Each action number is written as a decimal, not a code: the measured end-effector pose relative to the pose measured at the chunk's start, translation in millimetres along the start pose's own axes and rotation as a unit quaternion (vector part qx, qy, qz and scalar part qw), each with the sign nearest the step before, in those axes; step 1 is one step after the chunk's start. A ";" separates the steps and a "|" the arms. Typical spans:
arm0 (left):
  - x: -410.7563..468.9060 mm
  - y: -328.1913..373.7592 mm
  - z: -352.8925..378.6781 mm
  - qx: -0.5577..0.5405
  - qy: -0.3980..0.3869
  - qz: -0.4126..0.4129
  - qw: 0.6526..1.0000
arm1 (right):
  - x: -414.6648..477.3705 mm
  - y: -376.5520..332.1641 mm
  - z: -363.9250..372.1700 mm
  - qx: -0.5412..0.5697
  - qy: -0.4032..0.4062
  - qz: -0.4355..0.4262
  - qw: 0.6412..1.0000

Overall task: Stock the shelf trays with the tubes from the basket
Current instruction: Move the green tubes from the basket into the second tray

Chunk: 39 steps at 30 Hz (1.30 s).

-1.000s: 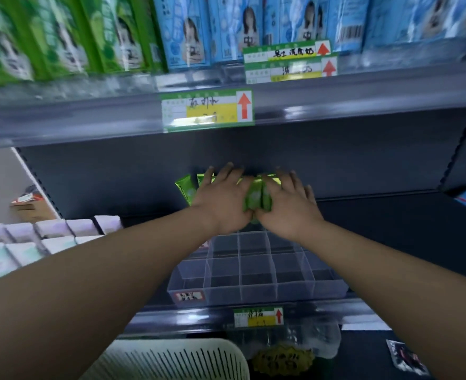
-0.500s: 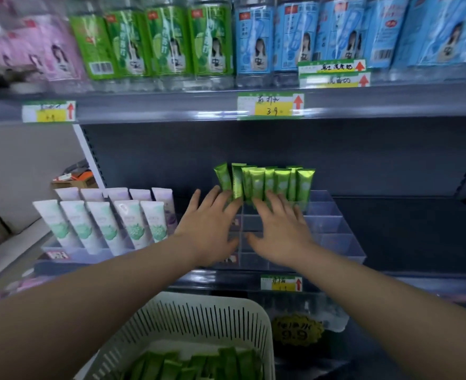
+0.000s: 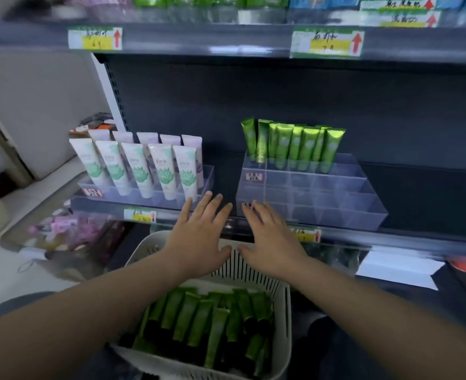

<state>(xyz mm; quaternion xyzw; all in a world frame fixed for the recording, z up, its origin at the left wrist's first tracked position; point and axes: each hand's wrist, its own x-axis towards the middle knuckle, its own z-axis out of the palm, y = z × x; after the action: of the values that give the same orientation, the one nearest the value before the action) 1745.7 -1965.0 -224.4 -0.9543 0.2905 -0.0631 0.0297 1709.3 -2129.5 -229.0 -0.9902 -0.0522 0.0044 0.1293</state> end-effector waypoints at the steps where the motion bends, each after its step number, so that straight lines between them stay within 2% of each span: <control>1: -4.6 -2.1 6.0 -0.001 -0.005 0.000 1.000 | -1.8 -1.8 5.5 0.000 -0.006 -0.006 1.000; 8: -29.9 -11.1 48.8 -0.040 -0.051 -0.011 0.998 | -11.9 -9.1 49.4 0.029 -0.056 -0.005 0.998; 11: -36.0 -14.6 68.8 -0.068 -0.071 -0.017 0.995 | -14.5 -10.8 66.3 0.075 -0.075 0.008 0.994; 17: -40.3 -24.2 106.8 -0.092 -0.126 -0.021 0.987 | -8.8 -3.7 97.8 0.091 -0.152 0.025 0.984; 21: -33.5 -31.8 121.9 -0.139 -0.205 0.005 0.969 | -1.5 2.0 120.0 0.111 -0.208 0.049 0.971; 29: -9.4 -26.9 154.3 -0.165 -0.337 -0.030 0.926 | 14.6 8.9 165.7 0.120 -0.297 0.060 0.946; 39: 9.6 -37.6 208.2 -0.176 -0.380 -0.041 0.907 | 39.9 11.0 210.7 0.132 -0.350 0.085 0.923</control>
<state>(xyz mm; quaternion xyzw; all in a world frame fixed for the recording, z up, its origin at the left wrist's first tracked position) 1803.0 -1934.9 -426.1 -0.9068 0.2237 0.3558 -0.0335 1745.5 -2082.0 -435.2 -0.9001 -0.0084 0.3687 0.2319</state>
